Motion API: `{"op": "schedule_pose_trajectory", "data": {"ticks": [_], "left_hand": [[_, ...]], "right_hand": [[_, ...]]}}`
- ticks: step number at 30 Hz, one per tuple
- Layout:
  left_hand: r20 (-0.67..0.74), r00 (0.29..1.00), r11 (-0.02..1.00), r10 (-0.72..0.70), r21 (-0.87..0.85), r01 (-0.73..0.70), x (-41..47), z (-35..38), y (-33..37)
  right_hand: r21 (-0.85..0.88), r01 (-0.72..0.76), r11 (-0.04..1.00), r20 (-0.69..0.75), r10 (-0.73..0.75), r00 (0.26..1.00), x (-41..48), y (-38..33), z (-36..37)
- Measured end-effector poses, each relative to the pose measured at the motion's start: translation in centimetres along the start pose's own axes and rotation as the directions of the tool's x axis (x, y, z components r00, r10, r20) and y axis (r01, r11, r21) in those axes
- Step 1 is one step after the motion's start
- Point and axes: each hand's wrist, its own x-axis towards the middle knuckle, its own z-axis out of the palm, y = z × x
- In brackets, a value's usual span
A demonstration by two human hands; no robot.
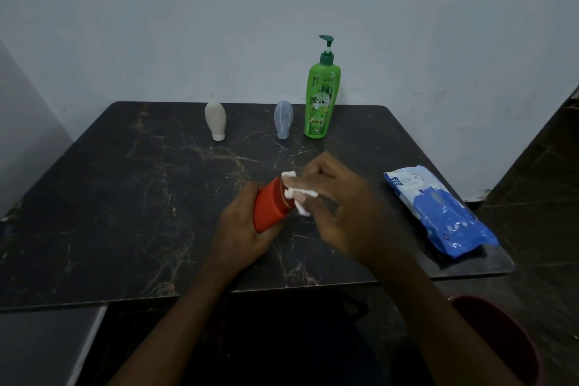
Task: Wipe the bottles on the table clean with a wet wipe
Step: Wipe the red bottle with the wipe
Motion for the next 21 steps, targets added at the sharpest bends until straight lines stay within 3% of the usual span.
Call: {"op": "schedule_pose_trajectory", "data": {"ticks": [4,9,12,14,15,16,18,19,21], "left_hand": [[-0.015,1.000,0.999,-0.007,-0.051,0.006,0.0,0.0,0.1],[-0.042,0.999,0.999,-0.025,-0.021,0.024,0.2,0.2,0.1],[-0.079,0.986,0.982,-0.148,-0.132,0.137,0.3,0.2,0.5],[-0.071,0.951,0.922,-0.302,-0.274,0.272,0.7,-0.1,0.9],[-0.034,0.915,0.839,-0.401,-0.414,0.353,1.0,-0.2,1.2],[0.025,0.867,0.681,-0.498,-0.607,0.408,1.4,-0.5,1.4],[0.209,0.768,0.201,-0.606,-0.893,0.402,2.3,-1.2,2.0],[0.285,0.731,-0.002,-0.620,-0.932,0.362,2.8,-1.6,2.2],[0.371,0.688,-0.236,-0.624,-0.928,0.287,3.5,-2.4,2.7]], "right_hand": [[0.017,0.059,0.998,0.012,-0.060,0.998,-0.6,-0.4,0.6],[0.151,-0.154,0.976,-0.105,0.171,0.980,1.0,1.7,0.9],[0.139,-0.263,0.955,-0.081,0.276,0.958,0.3,2.5,1.9],[0.194,-0.322,0.927,-0.105,0.346,0.932,-0.6,2.9,2.7],[0.217,-0.358,0.908,-0.110,0.387,0.916,-1.2,3.1,3.0],[0.233,-0.390,0.891,-0.114,0.423,0.899,-1.7,3.2,3.3],[0.282,-0.443,0.851,-0.124,0.490,0.863,-2.6,3.5,3.8],[0.316,-0.457,0.831,-0.125,0.514,0.849,-2.9,3.6,4.0],[0.369,-0.467,0.803,-0.117,0.539,0.834,-3.3,3.4,4.2]]}}
